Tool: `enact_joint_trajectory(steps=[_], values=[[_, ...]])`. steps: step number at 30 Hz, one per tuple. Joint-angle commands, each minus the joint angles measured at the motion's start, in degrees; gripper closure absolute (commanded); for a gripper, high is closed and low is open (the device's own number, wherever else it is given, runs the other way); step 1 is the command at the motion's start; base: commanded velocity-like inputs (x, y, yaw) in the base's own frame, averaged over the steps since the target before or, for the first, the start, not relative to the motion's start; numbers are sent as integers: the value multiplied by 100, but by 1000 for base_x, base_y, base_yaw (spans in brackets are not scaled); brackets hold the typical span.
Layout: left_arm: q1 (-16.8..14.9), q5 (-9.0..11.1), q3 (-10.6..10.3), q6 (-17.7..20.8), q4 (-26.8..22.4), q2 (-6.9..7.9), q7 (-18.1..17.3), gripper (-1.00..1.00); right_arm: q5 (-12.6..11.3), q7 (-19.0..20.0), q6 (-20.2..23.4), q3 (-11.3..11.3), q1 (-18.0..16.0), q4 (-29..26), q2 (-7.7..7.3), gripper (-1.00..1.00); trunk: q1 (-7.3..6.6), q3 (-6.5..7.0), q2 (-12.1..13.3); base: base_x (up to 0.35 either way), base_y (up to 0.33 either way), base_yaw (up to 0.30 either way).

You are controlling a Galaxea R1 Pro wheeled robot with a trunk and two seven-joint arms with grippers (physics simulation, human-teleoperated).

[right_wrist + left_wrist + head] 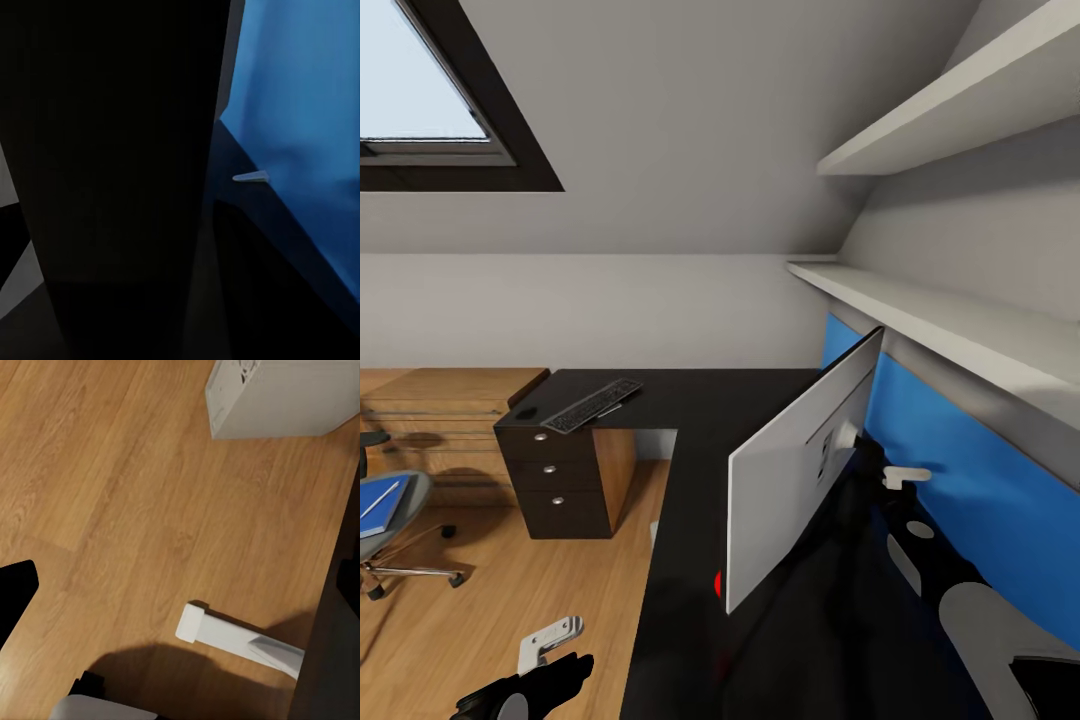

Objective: In the bedroom, organize the workspace by keeping the computer under the desk, ensuring the monitor is on the desk, placing the keyboard on the desk next to the monitor, placing the mouse on the desk next to the keyboard, moving the folder from the swivel chair onto the desk next to the mouse, stacking the notebook on top of the folder with the pen on top of the notebook, and positioning the swivel chair next to the desk.

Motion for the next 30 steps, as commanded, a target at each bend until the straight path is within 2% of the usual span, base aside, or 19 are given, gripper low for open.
enact_joint_trajectory(steps=[1, 7, 30], values=[[-1, 61, 6, 15, -8, -4, 44, -100, -40, -5, -23, -6, -8, -10, 0, 100, 1, -5, -5, 2, -64, 0], [-1, 61, 6, 15, -8, -4, 46, -100, -32, -2, -16, -2, -8, -5, 0, 100, 1, -5, -5, 1, -145, 0], [-1, 61, 6, 15, -8, -4, 53, -100, -47, 17, -6, 3, -8, -6, 10, 100, 1, -5, -5, 0, -3, 0]])
